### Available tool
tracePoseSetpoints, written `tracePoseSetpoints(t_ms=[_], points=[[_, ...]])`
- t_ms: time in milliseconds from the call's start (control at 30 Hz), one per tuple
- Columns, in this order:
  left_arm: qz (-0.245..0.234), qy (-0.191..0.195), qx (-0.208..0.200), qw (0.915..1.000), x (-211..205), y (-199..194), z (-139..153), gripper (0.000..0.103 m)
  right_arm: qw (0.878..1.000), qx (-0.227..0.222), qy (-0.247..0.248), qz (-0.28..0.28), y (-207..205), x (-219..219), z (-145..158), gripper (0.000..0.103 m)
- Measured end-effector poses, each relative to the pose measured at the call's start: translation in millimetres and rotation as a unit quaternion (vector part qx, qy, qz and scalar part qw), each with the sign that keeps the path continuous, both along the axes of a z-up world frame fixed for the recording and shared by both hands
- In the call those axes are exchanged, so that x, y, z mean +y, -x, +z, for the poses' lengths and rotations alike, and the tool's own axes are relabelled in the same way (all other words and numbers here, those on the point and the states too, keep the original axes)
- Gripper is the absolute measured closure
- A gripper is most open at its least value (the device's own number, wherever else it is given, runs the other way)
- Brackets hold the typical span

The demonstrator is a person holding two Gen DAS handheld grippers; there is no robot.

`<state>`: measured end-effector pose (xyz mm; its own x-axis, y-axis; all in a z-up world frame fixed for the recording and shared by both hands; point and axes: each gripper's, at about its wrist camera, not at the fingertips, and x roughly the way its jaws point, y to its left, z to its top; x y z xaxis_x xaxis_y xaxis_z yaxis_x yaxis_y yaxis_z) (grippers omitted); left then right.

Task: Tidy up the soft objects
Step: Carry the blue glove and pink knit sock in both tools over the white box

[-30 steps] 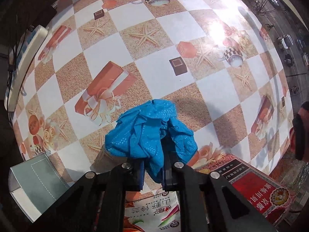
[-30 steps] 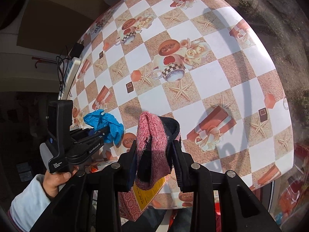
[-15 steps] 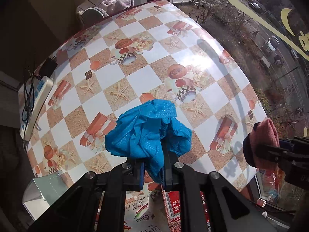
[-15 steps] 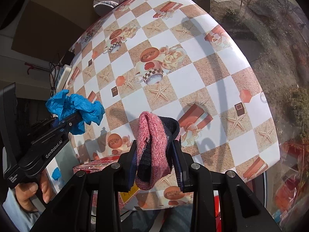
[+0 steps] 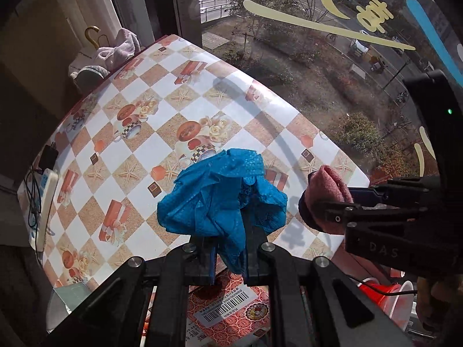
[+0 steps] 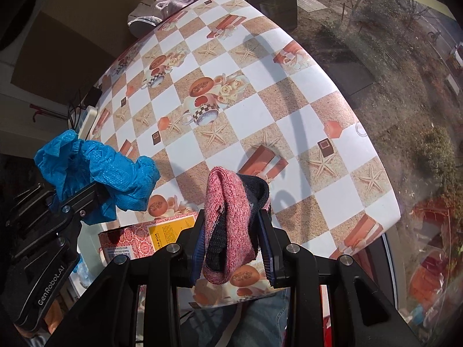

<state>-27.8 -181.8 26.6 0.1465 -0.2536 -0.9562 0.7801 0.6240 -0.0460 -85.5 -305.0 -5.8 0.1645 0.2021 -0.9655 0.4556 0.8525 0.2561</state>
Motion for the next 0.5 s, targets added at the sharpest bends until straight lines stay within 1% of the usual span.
tracePoseSetpoints(t_ms=[267, 500], points=[[-0.064, 0.008, 0.005, 0.9979, -5, 47, 18, 0.089, 1.0, 0.004, 0.01, -0.018, 28, 4, 6, 0.068], [-0.112, 0.005, 0.01, 0.9937, 9, 83, 23, 0.089, 1.0, 0.012, 0.016, -0.023, 54, 17, 7, 0.068]])
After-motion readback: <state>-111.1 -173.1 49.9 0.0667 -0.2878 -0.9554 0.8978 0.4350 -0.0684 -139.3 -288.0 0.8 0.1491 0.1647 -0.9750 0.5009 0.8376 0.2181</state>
